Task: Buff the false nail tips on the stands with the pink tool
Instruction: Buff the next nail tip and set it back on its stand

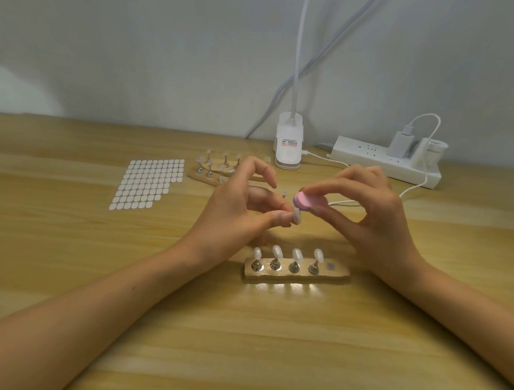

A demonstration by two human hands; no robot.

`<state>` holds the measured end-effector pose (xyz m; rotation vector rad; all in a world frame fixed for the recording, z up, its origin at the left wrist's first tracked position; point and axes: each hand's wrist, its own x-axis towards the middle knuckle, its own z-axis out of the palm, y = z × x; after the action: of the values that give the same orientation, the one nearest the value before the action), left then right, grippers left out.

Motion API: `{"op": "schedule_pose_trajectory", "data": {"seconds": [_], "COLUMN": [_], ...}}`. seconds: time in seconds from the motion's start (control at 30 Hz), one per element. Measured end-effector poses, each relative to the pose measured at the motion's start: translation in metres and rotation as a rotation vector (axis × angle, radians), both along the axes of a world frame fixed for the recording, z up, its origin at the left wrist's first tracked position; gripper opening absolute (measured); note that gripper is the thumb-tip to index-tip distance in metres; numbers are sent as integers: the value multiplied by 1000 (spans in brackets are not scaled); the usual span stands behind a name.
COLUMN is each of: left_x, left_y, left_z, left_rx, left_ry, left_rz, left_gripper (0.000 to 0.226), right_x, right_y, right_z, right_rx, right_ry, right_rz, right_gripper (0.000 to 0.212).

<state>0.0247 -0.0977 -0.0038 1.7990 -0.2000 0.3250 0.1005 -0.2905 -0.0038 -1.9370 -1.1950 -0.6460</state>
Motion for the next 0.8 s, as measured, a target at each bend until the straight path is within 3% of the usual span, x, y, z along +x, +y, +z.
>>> {"op": "schedule_pose_trajectory", "data": {"seconds": [0.2,0.3,0.8], "left_x": [1,2,6], "left_y": [0,3,9], "left_z": [0,-1,-3], "left_rx": [-54,-104,-197], "left_ry": [47,63,143], "left_rz": [-55,-60,-153], "left_gripper": [43,39,38], "right_x": [2,-1,-6], "right_y": [-2,-1,1], "right_z": [2,0,0], "right_rx": [58,-12,-55], "right_ry": [91,-12,-131], "right_rz": [37,81,86], "right_gripper": [20,20,19]}}
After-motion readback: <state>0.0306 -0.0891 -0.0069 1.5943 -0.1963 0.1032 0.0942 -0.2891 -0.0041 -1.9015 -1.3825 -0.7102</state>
